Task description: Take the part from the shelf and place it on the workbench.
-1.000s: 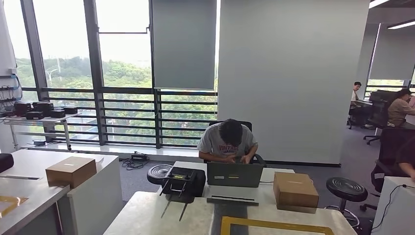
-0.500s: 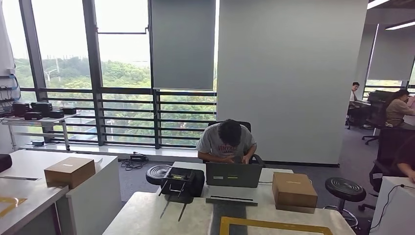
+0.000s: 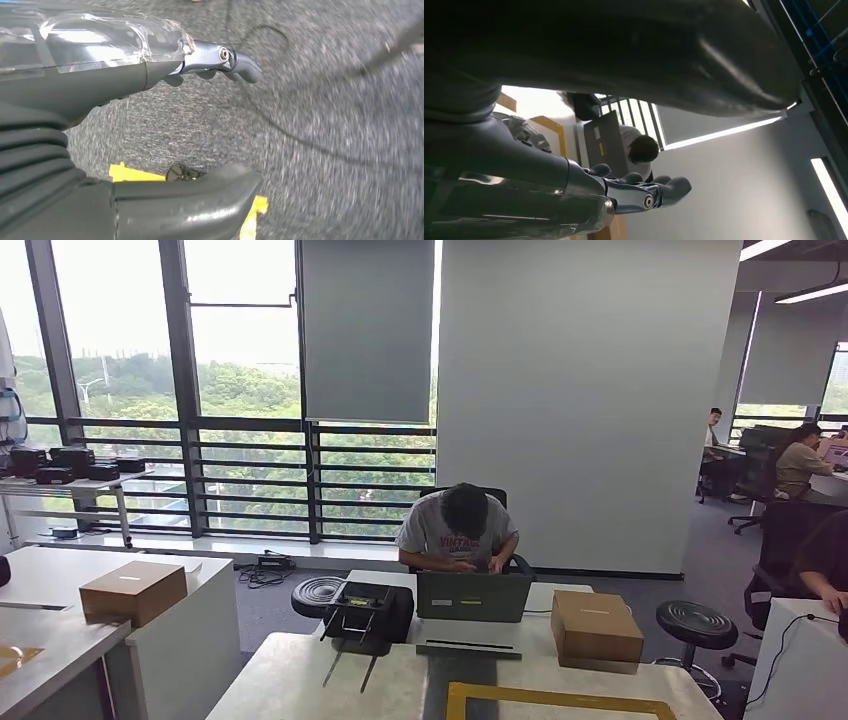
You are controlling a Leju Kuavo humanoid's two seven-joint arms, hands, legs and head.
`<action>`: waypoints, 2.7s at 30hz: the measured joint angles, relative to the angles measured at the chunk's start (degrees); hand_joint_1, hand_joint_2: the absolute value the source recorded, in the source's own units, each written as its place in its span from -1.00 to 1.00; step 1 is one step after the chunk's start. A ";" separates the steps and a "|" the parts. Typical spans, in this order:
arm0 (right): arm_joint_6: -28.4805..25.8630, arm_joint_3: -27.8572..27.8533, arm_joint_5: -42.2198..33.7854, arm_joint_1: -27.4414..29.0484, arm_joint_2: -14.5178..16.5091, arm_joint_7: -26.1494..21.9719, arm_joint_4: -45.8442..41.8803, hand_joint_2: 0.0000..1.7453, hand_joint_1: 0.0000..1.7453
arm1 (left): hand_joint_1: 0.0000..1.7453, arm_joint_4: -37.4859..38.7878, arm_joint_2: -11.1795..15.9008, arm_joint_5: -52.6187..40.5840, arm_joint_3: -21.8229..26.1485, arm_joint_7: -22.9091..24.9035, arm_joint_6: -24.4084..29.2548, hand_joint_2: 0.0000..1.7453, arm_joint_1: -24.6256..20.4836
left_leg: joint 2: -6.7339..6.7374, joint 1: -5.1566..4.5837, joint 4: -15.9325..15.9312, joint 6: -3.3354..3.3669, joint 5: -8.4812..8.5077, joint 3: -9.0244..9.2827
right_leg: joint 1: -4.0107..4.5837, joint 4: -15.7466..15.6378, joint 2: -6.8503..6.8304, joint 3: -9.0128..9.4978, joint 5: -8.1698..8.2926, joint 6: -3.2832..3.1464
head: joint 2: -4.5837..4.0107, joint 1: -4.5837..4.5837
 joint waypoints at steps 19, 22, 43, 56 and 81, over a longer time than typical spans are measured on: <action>1.95 0.74 -2.17 -0.36 1.16 -0.44 0.31 -1.00 -1.00 | -1.00 0.04 -0.75 4.51 8.40 1.21 4.25 -1.00 0.22 | -0.79 0.41 4.90 -2.56 -3.20 -2.99 | 0.61 -1.51 1.91 0.95 1.05 -3.46 | -0.05 -0.06; 2.98 0.80 -3.26 -0.05 1.40 -1.68 0.75 -1.00 -1.00 | -1.00 0.04 -0.54 4.57 8.87 1.71 4.26 -1.00 0.22 | -0.70 0.75 13.93 -3.29 -8.15 -5.25 | 0.67 -1.27 1.59 -0.71 2.09 -3.53 | -0.04 -0.05; -7.22 3.05 1.73 5.42 0.90 -1.14 -0.49 -1.00 -1.00 | -1.00 0.03 -1.03 -0.10 9.26 9.51 1.48 -1.00 0.12 | -1.26 -0.87 -1.46 0.39 1.88 0.04 | 2.49 0.54 2.24 2.98 -1.84 -4.24 | -0.04 0.05; -10.67 6.04 2.50 7.01 -1.72 -1.22 -1.95 1.00 -1.00 | -1.00 0.04 -0.75 -0.18 7.89 7.64 0.27 -1.00 0.15 | -0.64 1.34 8.41 -4.17 -3.36 -0.04 | 1.18 -1.44 1.62 -1.71 3.20 -3.55 | -0.04 -0.03; -14.82 8.07 0.65 7.68 -4.29 -0.09 -3.01 1.00 -1.00 | -1.00 0.09 -0.96 -1.27 5.14 9.03 0.21 -1.00 -0.10 | -0.65 0.46 3.80 -3.01 -3.60 -2.55 | 1.11 -2.75 1.99 1.78 1.48 -3.57 | -0.05 -0.06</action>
